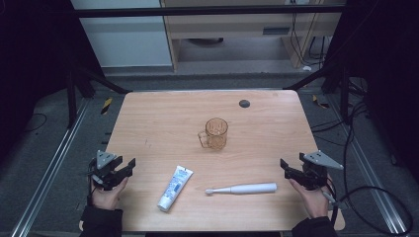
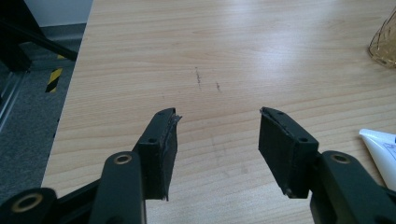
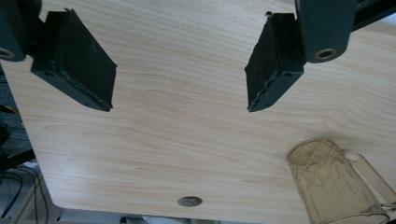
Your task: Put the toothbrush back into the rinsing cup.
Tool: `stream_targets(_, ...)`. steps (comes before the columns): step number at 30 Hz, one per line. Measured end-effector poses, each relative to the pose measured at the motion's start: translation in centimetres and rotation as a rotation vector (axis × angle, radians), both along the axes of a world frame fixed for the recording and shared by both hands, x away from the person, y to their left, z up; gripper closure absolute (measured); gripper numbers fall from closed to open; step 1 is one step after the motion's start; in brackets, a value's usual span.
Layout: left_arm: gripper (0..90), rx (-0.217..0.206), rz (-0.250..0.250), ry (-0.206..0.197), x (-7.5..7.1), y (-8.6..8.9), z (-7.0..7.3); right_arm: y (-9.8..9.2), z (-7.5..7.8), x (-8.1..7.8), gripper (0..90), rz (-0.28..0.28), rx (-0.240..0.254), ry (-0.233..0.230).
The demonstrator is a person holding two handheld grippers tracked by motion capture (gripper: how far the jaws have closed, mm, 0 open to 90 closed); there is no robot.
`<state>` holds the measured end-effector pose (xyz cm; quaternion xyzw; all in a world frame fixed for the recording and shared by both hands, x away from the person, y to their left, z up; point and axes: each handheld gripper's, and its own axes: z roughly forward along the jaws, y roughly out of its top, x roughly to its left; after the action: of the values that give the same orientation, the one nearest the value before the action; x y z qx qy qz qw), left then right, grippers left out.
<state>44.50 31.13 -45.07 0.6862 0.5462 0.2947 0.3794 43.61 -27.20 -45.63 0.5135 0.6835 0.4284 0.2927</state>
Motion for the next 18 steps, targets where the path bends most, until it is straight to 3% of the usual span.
stream_targets(8,41.8,0.000,-0.013,0.017,0.0,-0.5,-0.6,0.8,0.2,-0.4,29.1,0.031,-0.001,0.023)
stream_targets(18,44.3,-0.007,-0.014,0.009,0.1,-0.7,-0.9,3.2,1.2,-0.9,38.2,0.149,0.018,0.036)
